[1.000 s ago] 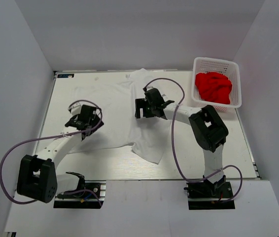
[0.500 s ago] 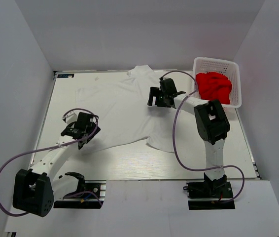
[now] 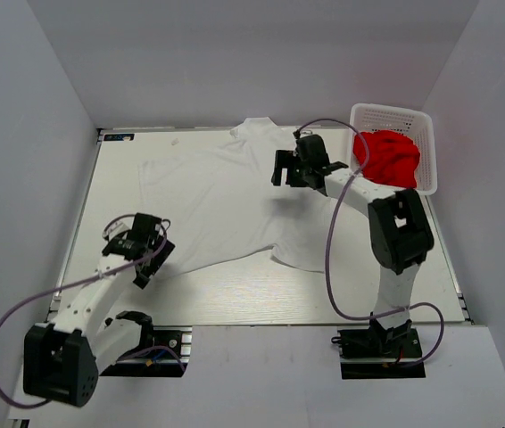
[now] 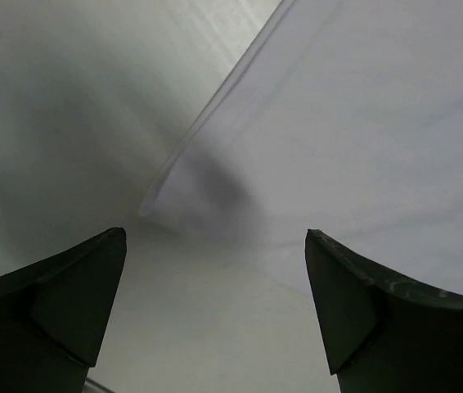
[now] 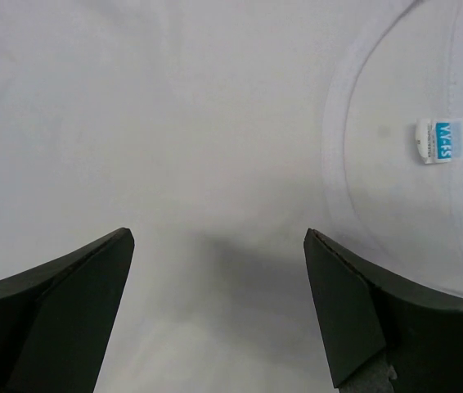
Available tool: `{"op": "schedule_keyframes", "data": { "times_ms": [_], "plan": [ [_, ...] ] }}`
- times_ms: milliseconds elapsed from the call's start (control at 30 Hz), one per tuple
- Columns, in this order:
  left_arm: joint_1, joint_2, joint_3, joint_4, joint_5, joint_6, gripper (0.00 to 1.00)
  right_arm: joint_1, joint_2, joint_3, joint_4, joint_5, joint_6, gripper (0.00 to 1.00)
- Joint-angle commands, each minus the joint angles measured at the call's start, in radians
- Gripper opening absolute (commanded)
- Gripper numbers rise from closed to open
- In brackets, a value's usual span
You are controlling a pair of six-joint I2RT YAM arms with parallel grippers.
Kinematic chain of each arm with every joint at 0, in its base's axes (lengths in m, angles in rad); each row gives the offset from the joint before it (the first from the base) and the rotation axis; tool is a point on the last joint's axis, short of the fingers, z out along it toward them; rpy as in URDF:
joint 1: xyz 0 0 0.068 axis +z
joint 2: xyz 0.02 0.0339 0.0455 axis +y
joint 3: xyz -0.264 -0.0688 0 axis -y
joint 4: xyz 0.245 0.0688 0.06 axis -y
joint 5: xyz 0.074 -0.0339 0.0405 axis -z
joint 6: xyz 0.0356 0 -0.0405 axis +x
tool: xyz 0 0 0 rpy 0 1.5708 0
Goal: Fold and stack the t-shirts
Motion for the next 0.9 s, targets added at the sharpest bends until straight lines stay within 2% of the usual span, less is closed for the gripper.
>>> {"op": "schedule_keyframes", "data": {
  "times_ms": [0,100,133,200,300,333,367,400,433,467,500,633,733,867],
  "plan": [
    [0.003,-0.121,-0.106,-0.066,0.072,-0.093,1.00,0.010,-0.139,-0.058,0.075,0.008,-0.032,0.90],
    [0.003,-0.137,-0.187,0.004,0.103,-0.115,1.00,0.007,-0.184,-0.088,0.079,0.000,-0.034,0.90],
    [0.003,-0.123,-0.198,0.004,0.103,-0.130,0.92,0.010,-0.190,-0.091,0.075,0.034,-0.016,0.90],
    [0.003,-0.065,-0.210,0.038,0.084,-0.152,0.90,0.007,-0.217,-0.108,0.078,0.042,-0.002,0.90],
    [0.003,-0.004,-0.210,0.104,0.044,-0.162,0.71,0.013,-0.247,-0.131,0.086,0.014,0.006,0.90],
    [0.003,0.036,-0.210,0.131,0.044,-0.162,0.56,0.011,-0.260,-0.158,0.084,0.017,0.015,0.90],
    [0.003,0.055,-0.210,0.141,0.044,-0.150,0.50,0.010,-0.267,-0.169,0.078,0.020,0.017,0.90],
    [0.003,0.073,-0.210,0.141,0.053,-0.150,0.40,0.010,-0.289,-0.198,0.063,0.043,0.024,0.90],
    [0.003,0.098,-0.191,0.118,0.054,-0.150,0.17,0.010,-0.299,-0.204,0.038,0.069,0.030,0.90],
    [0.003,0.098,-0.181,0.098,0.054,-0.150,0.07,0.010,-0.309,-0.221,0.000,0.103,0.044,0.90],
    [0.003,0.108,-0.181,0.081,0.054,-0.150,0.00,0.011,-0.348,-0.244,-0.011,0.120,0.052,0.90],
    [0.003,0.053,-0.161,0.052,0.023,-0.132,0.00,0.011,-0.460,-0.336,-0.109,0.207,0.078,0.90],
    [0.003,-0.015,-0.161,0.052,0.008,-0.107,0.00,0.031,-0.577,-0.393,-0.268,0.269,0.154,0.90],
    [0.003,-0.063,-0.161,0.116,-0.003,-0.064,0.00,0.112,-0.670,-0.502,-0.436,0.264,0.216,0.90]
  ]
}}
